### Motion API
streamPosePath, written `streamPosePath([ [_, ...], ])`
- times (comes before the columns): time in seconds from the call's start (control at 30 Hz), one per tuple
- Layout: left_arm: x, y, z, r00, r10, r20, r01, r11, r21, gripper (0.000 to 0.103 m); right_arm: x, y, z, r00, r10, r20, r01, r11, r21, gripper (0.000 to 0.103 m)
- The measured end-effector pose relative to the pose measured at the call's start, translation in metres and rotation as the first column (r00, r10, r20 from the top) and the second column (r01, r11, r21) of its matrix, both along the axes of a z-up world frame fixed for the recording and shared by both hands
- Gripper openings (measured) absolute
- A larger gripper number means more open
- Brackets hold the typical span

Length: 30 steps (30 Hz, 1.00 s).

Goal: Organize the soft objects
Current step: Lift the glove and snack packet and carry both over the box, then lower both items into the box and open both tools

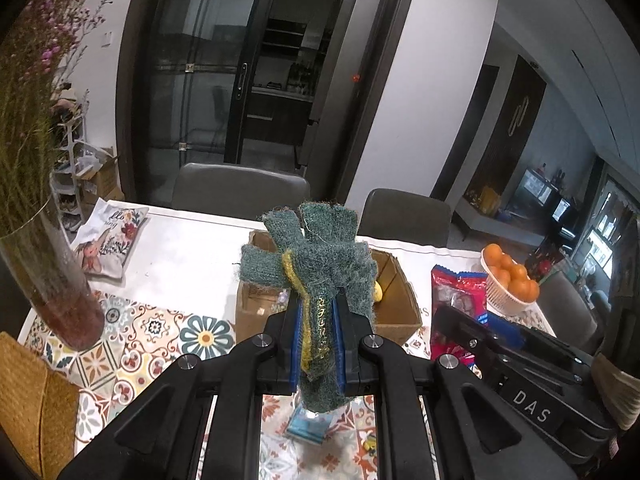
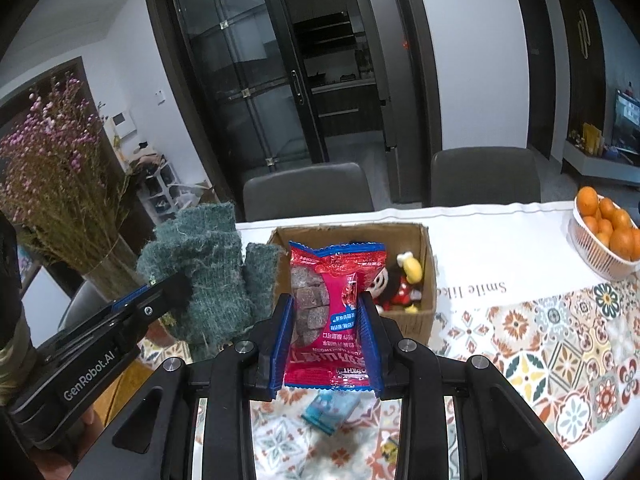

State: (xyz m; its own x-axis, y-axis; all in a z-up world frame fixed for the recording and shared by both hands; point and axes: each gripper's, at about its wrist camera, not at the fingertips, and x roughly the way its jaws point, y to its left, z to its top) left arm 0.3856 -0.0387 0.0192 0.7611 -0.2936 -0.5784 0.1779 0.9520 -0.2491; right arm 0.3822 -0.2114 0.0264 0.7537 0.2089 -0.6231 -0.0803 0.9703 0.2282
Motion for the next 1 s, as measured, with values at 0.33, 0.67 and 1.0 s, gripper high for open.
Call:
streamPosePath([
  [0.33, 0.045, -0.009, -0.009, 1.0, -0.005, -0.013, 0.006, 1.0, 0.012, 0.014, 0.043, -0.005, -0.012, 1.0, 0.011, -0.026, -0.011, 1.0, -0.003, 0.033],
  [0.67, 0.092, -0.016, -0.033, 0.998, -0.02, -0.053, 0.019, 1.0, -0.021, 0.014, 0.083, -0.009, -0.031, 0.998, 0.024, -0.059, -0.026, 0.999, -0.042, 0.033],
  [1.0, 0.138, -0.026, -0.07, 0.984, -0.06, -0.167, 0.058, 0.998, -0.015, 0.014, 0.122, -0.009, -0.061, 0.99, 0.043, -0.136, -0.053, 0.996, -0.065, 0.033],
])
